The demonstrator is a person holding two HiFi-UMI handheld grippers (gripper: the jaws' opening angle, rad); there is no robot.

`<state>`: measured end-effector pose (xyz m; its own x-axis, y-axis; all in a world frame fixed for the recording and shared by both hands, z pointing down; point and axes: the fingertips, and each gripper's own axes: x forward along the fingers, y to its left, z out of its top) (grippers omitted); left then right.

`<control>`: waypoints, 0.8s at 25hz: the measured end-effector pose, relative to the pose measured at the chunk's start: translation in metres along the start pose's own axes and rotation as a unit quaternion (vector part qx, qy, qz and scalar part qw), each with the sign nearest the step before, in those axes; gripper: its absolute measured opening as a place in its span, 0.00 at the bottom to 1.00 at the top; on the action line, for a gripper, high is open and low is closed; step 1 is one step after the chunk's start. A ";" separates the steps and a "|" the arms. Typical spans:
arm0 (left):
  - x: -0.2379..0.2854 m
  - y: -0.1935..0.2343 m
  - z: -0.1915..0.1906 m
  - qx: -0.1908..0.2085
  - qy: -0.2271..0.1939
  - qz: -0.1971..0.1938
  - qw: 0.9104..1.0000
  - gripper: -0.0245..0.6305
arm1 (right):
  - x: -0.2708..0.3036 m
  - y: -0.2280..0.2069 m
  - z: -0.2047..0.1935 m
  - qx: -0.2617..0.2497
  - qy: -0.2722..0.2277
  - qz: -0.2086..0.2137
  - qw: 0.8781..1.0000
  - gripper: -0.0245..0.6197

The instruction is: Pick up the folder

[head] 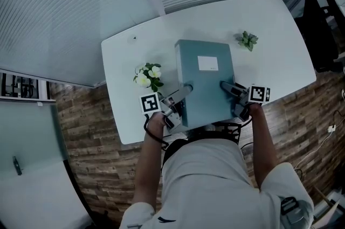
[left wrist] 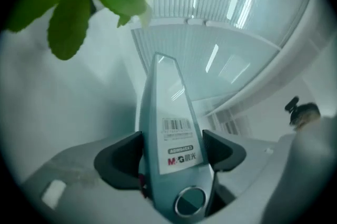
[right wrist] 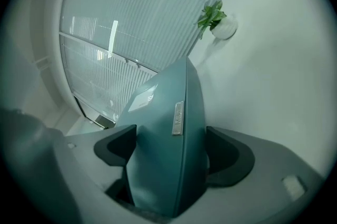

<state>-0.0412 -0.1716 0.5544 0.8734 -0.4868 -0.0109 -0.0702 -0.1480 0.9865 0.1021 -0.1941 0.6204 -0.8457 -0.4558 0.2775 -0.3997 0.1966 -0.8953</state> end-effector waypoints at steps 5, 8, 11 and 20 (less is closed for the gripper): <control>0.006 0.024 -0.026 0.077 0.075 0.096 0.990 0.63 | 0.008 0.006 -0.007 -0.044 0.025 -0.010 0.999 0.66; 0.005 0.022 -0.025 0.075 0.066 0.090 0.991 0.63 | 0.009 0.010 -0.004 -0.055 0.026 -0.008 0.998 0.66; 0.005 0.012 -0.024 0.100 0.068 0.084 0.989 0.63 | 0.007 0.020 0.002 -0.078 0.015 -0.003 0.997 0.66; 0.006 -0.048 -0.030 0.291 0.088 0.078 0.950 0.63 | -0.004 0.099 0.044 -0.236 -0.042 0.067 0.968 0.66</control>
<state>-0.0181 -0.1417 0.5124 0.8943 -0.3975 0.2055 -0.4143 -0.5617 0.7162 0.0817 -0.2109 0.5155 -0.8776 -0.4635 0.1228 -0.4220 0.6251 -0.6566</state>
